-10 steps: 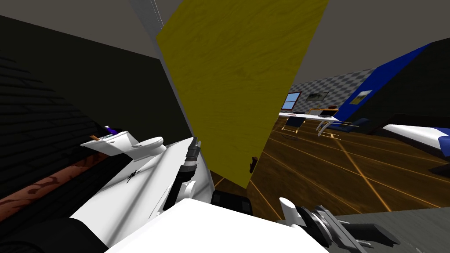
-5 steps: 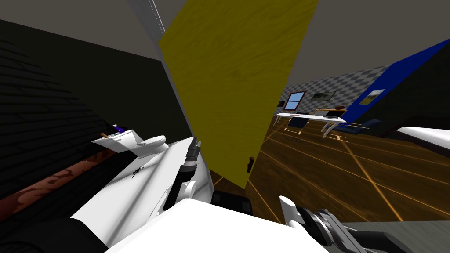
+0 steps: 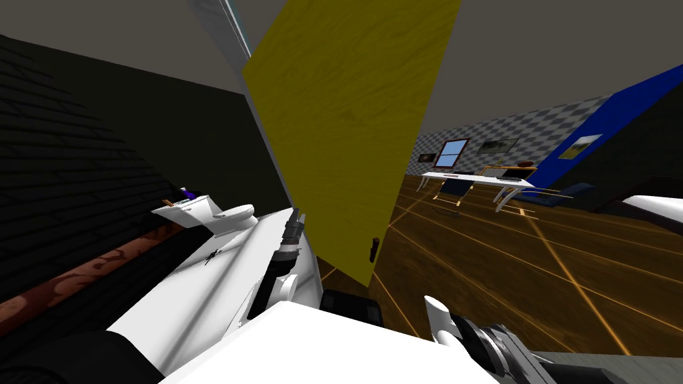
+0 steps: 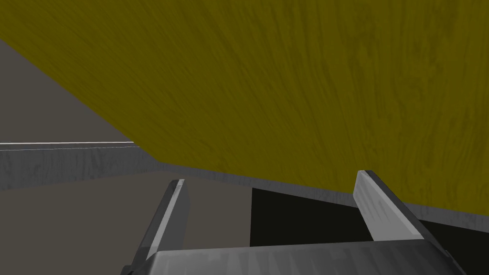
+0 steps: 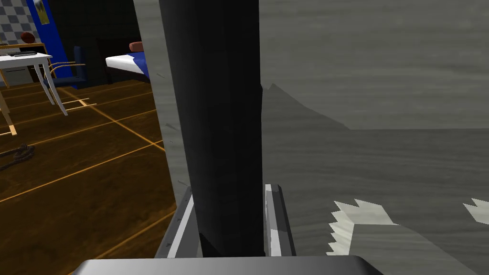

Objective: Push the door open

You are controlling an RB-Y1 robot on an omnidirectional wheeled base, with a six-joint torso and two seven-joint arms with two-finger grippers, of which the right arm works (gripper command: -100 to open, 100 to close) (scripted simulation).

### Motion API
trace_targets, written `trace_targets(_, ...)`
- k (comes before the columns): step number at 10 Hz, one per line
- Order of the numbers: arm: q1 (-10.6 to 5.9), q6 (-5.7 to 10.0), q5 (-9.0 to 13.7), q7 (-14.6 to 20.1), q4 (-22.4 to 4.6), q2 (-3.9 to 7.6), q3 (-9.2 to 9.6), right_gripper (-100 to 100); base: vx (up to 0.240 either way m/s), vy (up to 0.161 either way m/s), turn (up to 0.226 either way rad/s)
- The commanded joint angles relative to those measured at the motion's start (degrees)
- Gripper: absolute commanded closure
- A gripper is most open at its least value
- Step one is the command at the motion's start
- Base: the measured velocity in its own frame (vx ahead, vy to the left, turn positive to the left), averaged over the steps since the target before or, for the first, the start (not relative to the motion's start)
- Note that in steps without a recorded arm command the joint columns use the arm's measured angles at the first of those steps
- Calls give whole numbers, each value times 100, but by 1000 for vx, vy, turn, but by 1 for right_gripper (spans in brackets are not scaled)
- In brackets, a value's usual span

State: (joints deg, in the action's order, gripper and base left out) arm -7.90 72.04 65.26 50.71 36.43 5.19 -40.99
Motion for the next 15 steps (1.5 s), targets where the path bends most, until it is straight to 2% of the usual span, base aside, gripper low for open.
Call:
trace_targets(1, -18, 134, 23, -74, 20, -4, -211, 100, -4, -79, 66)
trace_targets(4, -141, 270, 43, -103, -102, -24, -444, 100, -6, -112, 59)
trace_targets(8, -385, 538, 83, -162, -344, -81, -905, 100, -8, -147, 73)
trace_targets(12, -567, 738, 113, -206, -525, -144, -1250, 100, -12, -135, 49)
trace_targets(13, -566, 712, 103, -163, -575, -122, -1178, 100, -12, -64, 19)
trace_targets(14, -582, 845, 204, -181, -588, -90, -1301, 100, -13, -128, 71)
trace_targets(15, -584, 876, 232, -186, -588, -84, -1332, 100, -68, -166, 61)
